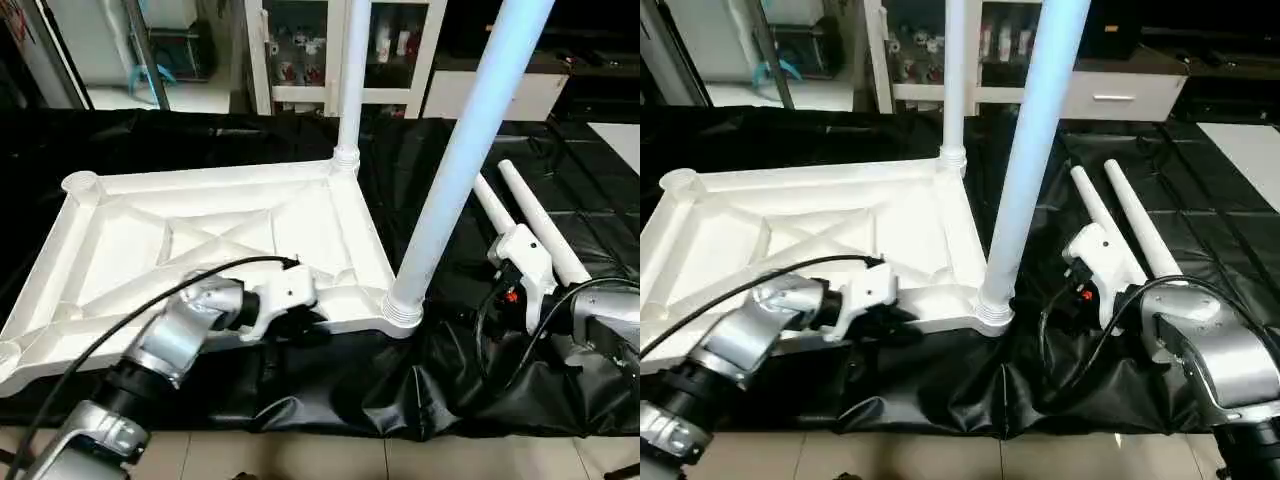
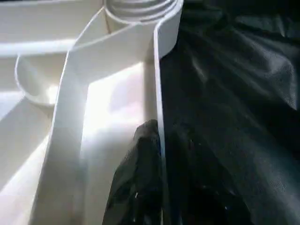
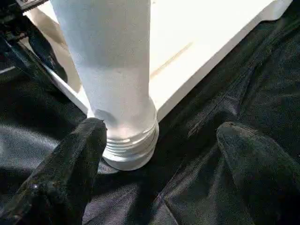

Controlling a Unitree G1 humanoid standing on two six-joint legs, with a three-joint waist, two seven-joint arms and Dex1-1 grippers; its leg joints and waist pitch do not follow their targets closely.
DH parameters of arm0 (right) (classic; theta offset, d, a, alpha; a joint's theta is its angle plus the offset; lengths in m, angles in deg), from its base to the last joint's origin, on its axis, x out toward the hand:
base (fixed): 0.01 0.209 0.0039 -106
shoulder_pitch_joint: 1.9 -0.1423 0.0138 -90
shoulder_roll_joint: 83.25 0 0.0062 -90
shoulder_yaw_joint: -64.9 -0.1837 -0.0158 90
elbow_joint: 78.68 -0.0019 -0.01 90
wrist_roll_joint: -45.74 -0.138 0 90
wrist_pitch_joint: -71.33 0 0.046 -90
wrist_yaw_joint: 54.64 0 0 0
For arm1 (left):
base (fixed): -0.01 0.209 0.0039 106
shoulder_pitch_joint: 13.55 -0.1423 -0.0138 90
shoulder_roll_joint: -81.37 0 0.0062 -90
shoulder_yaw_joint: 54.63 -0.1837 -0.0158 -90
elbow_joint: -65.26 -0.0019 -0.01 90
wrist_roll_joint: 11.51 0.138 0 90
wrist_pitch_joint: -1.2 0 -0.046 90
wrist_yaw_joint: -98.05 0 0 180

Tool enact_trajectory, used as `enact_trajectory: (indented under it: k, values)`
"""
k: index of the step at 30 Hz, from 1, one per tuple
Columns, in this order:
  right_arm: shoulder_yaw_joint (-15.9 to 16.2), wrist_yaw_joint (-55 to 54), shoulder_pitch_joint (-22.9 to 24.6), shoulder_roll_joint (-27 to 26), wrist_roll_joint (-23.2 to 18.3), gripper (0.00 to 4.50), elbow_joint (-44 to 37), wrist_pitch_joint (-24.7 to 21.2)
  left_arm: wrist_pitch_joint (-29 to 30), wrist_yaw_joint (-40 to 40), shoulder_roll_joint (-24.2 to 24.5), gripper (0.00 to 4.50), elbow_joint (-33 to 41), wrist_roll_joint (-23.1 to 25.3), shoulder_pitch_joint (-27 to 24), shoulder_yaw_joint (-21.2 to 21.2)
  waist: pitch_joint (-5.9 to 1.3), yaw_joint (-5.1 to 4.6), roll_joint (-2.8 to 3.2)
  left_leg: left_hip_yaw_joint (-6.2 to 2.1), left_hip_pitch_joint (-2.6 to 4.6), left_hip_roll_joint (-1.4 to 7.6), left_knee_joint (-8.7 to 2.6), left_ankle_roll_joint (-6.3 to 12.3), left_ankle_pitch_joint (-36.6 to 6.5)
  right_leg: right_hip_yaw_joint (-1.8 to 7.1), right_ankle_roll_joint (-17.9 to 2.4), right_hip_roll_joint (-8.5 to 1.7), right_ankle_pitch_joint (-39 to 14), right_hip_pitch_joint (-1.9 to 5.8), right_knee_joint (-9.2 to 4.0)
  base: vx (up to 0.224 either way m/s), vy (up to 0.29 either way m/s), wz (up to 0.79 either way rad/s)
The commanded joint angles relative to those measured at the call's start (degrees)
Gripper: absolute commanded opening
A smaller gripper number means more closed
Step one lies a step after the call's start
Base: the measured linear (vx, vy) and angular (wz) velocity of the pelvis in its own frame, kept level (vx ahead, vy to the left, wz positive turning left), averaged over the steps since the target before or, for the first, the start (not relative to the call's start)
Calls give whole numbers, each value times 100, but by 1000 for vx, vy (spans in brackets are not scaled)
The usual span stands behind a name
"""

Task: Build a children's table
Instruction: Insert table leg to table base

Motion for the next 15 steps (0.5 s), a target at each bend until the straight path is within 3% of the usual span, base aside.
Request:
enact_trajectory:
  k: [1, 3, 4, 5, 7, 11, 15]
  values:
    - [18, 50, -12, 56, 49, 412, 17, 99, -91, -39, -104, 62, -92, 72, 107, -160, -317, -20, -80, -93, 93, 213, -407, 150, -1392, 160, -1071, -232, -1571, 202, -367, 0, 0, 0]
    - [8, 60, -2, 49, 64, 412, -3, 102, -152, -131, -178, 62, -268, 145, 185, -187, -321, -18, -80, -91, 88, 210, -398, 183, -1323, 157, -1110, -228, -1478, 206, -357, 0, 0, 0]
    - [6, 61, 1, 43, 70, 412, -6, 105, -186, -176, -201, 62, -342, 178, 214, -197, -327, -10, -29, -94, 99, 212, -392, 195, -1284, 158, -1148, -233, -1397, 206, -349, 0, 0, 0]
    - [3, 62, 7, 41, 70, 412, -12, 105, -235, -206, -218, 62, -408, 207, 235, -208, -325, -28, -61, -91, 82, 211, -389, 212, -1276, 153, -1174, -224, -1322, 220, -350, 0, 0, 0]
    - [4, 63, 20, 39, 64, 412, -30, 103, -284, -228, -236, 62, -477, 230, 249, -214, -322, -39, -55, -92, 76, 204, -391, 229, -1301, 147, -1188, -223, -1337, 227, -354, 0, 0, 0]
    - [186, 224, 43, -66, 112, 412, 93, 395, -450, -274, -196, 62, -782, 379, 283, -314, -302, -57, -38, -107, 97, 209, -412, 143, -1698, 141, -1051, -232, -1937, 202, -416, 0, 0, 0]
    - [323, 371, 18, -69, 172, 412, 180, 536, -466, -243, -157, 26, -847, 400, 272, -343, -294, -83, -38, -123, 118, 209, -426, 53, -1944, 136, -976, -231, -2240, 180, -443, 0, 0, 0]
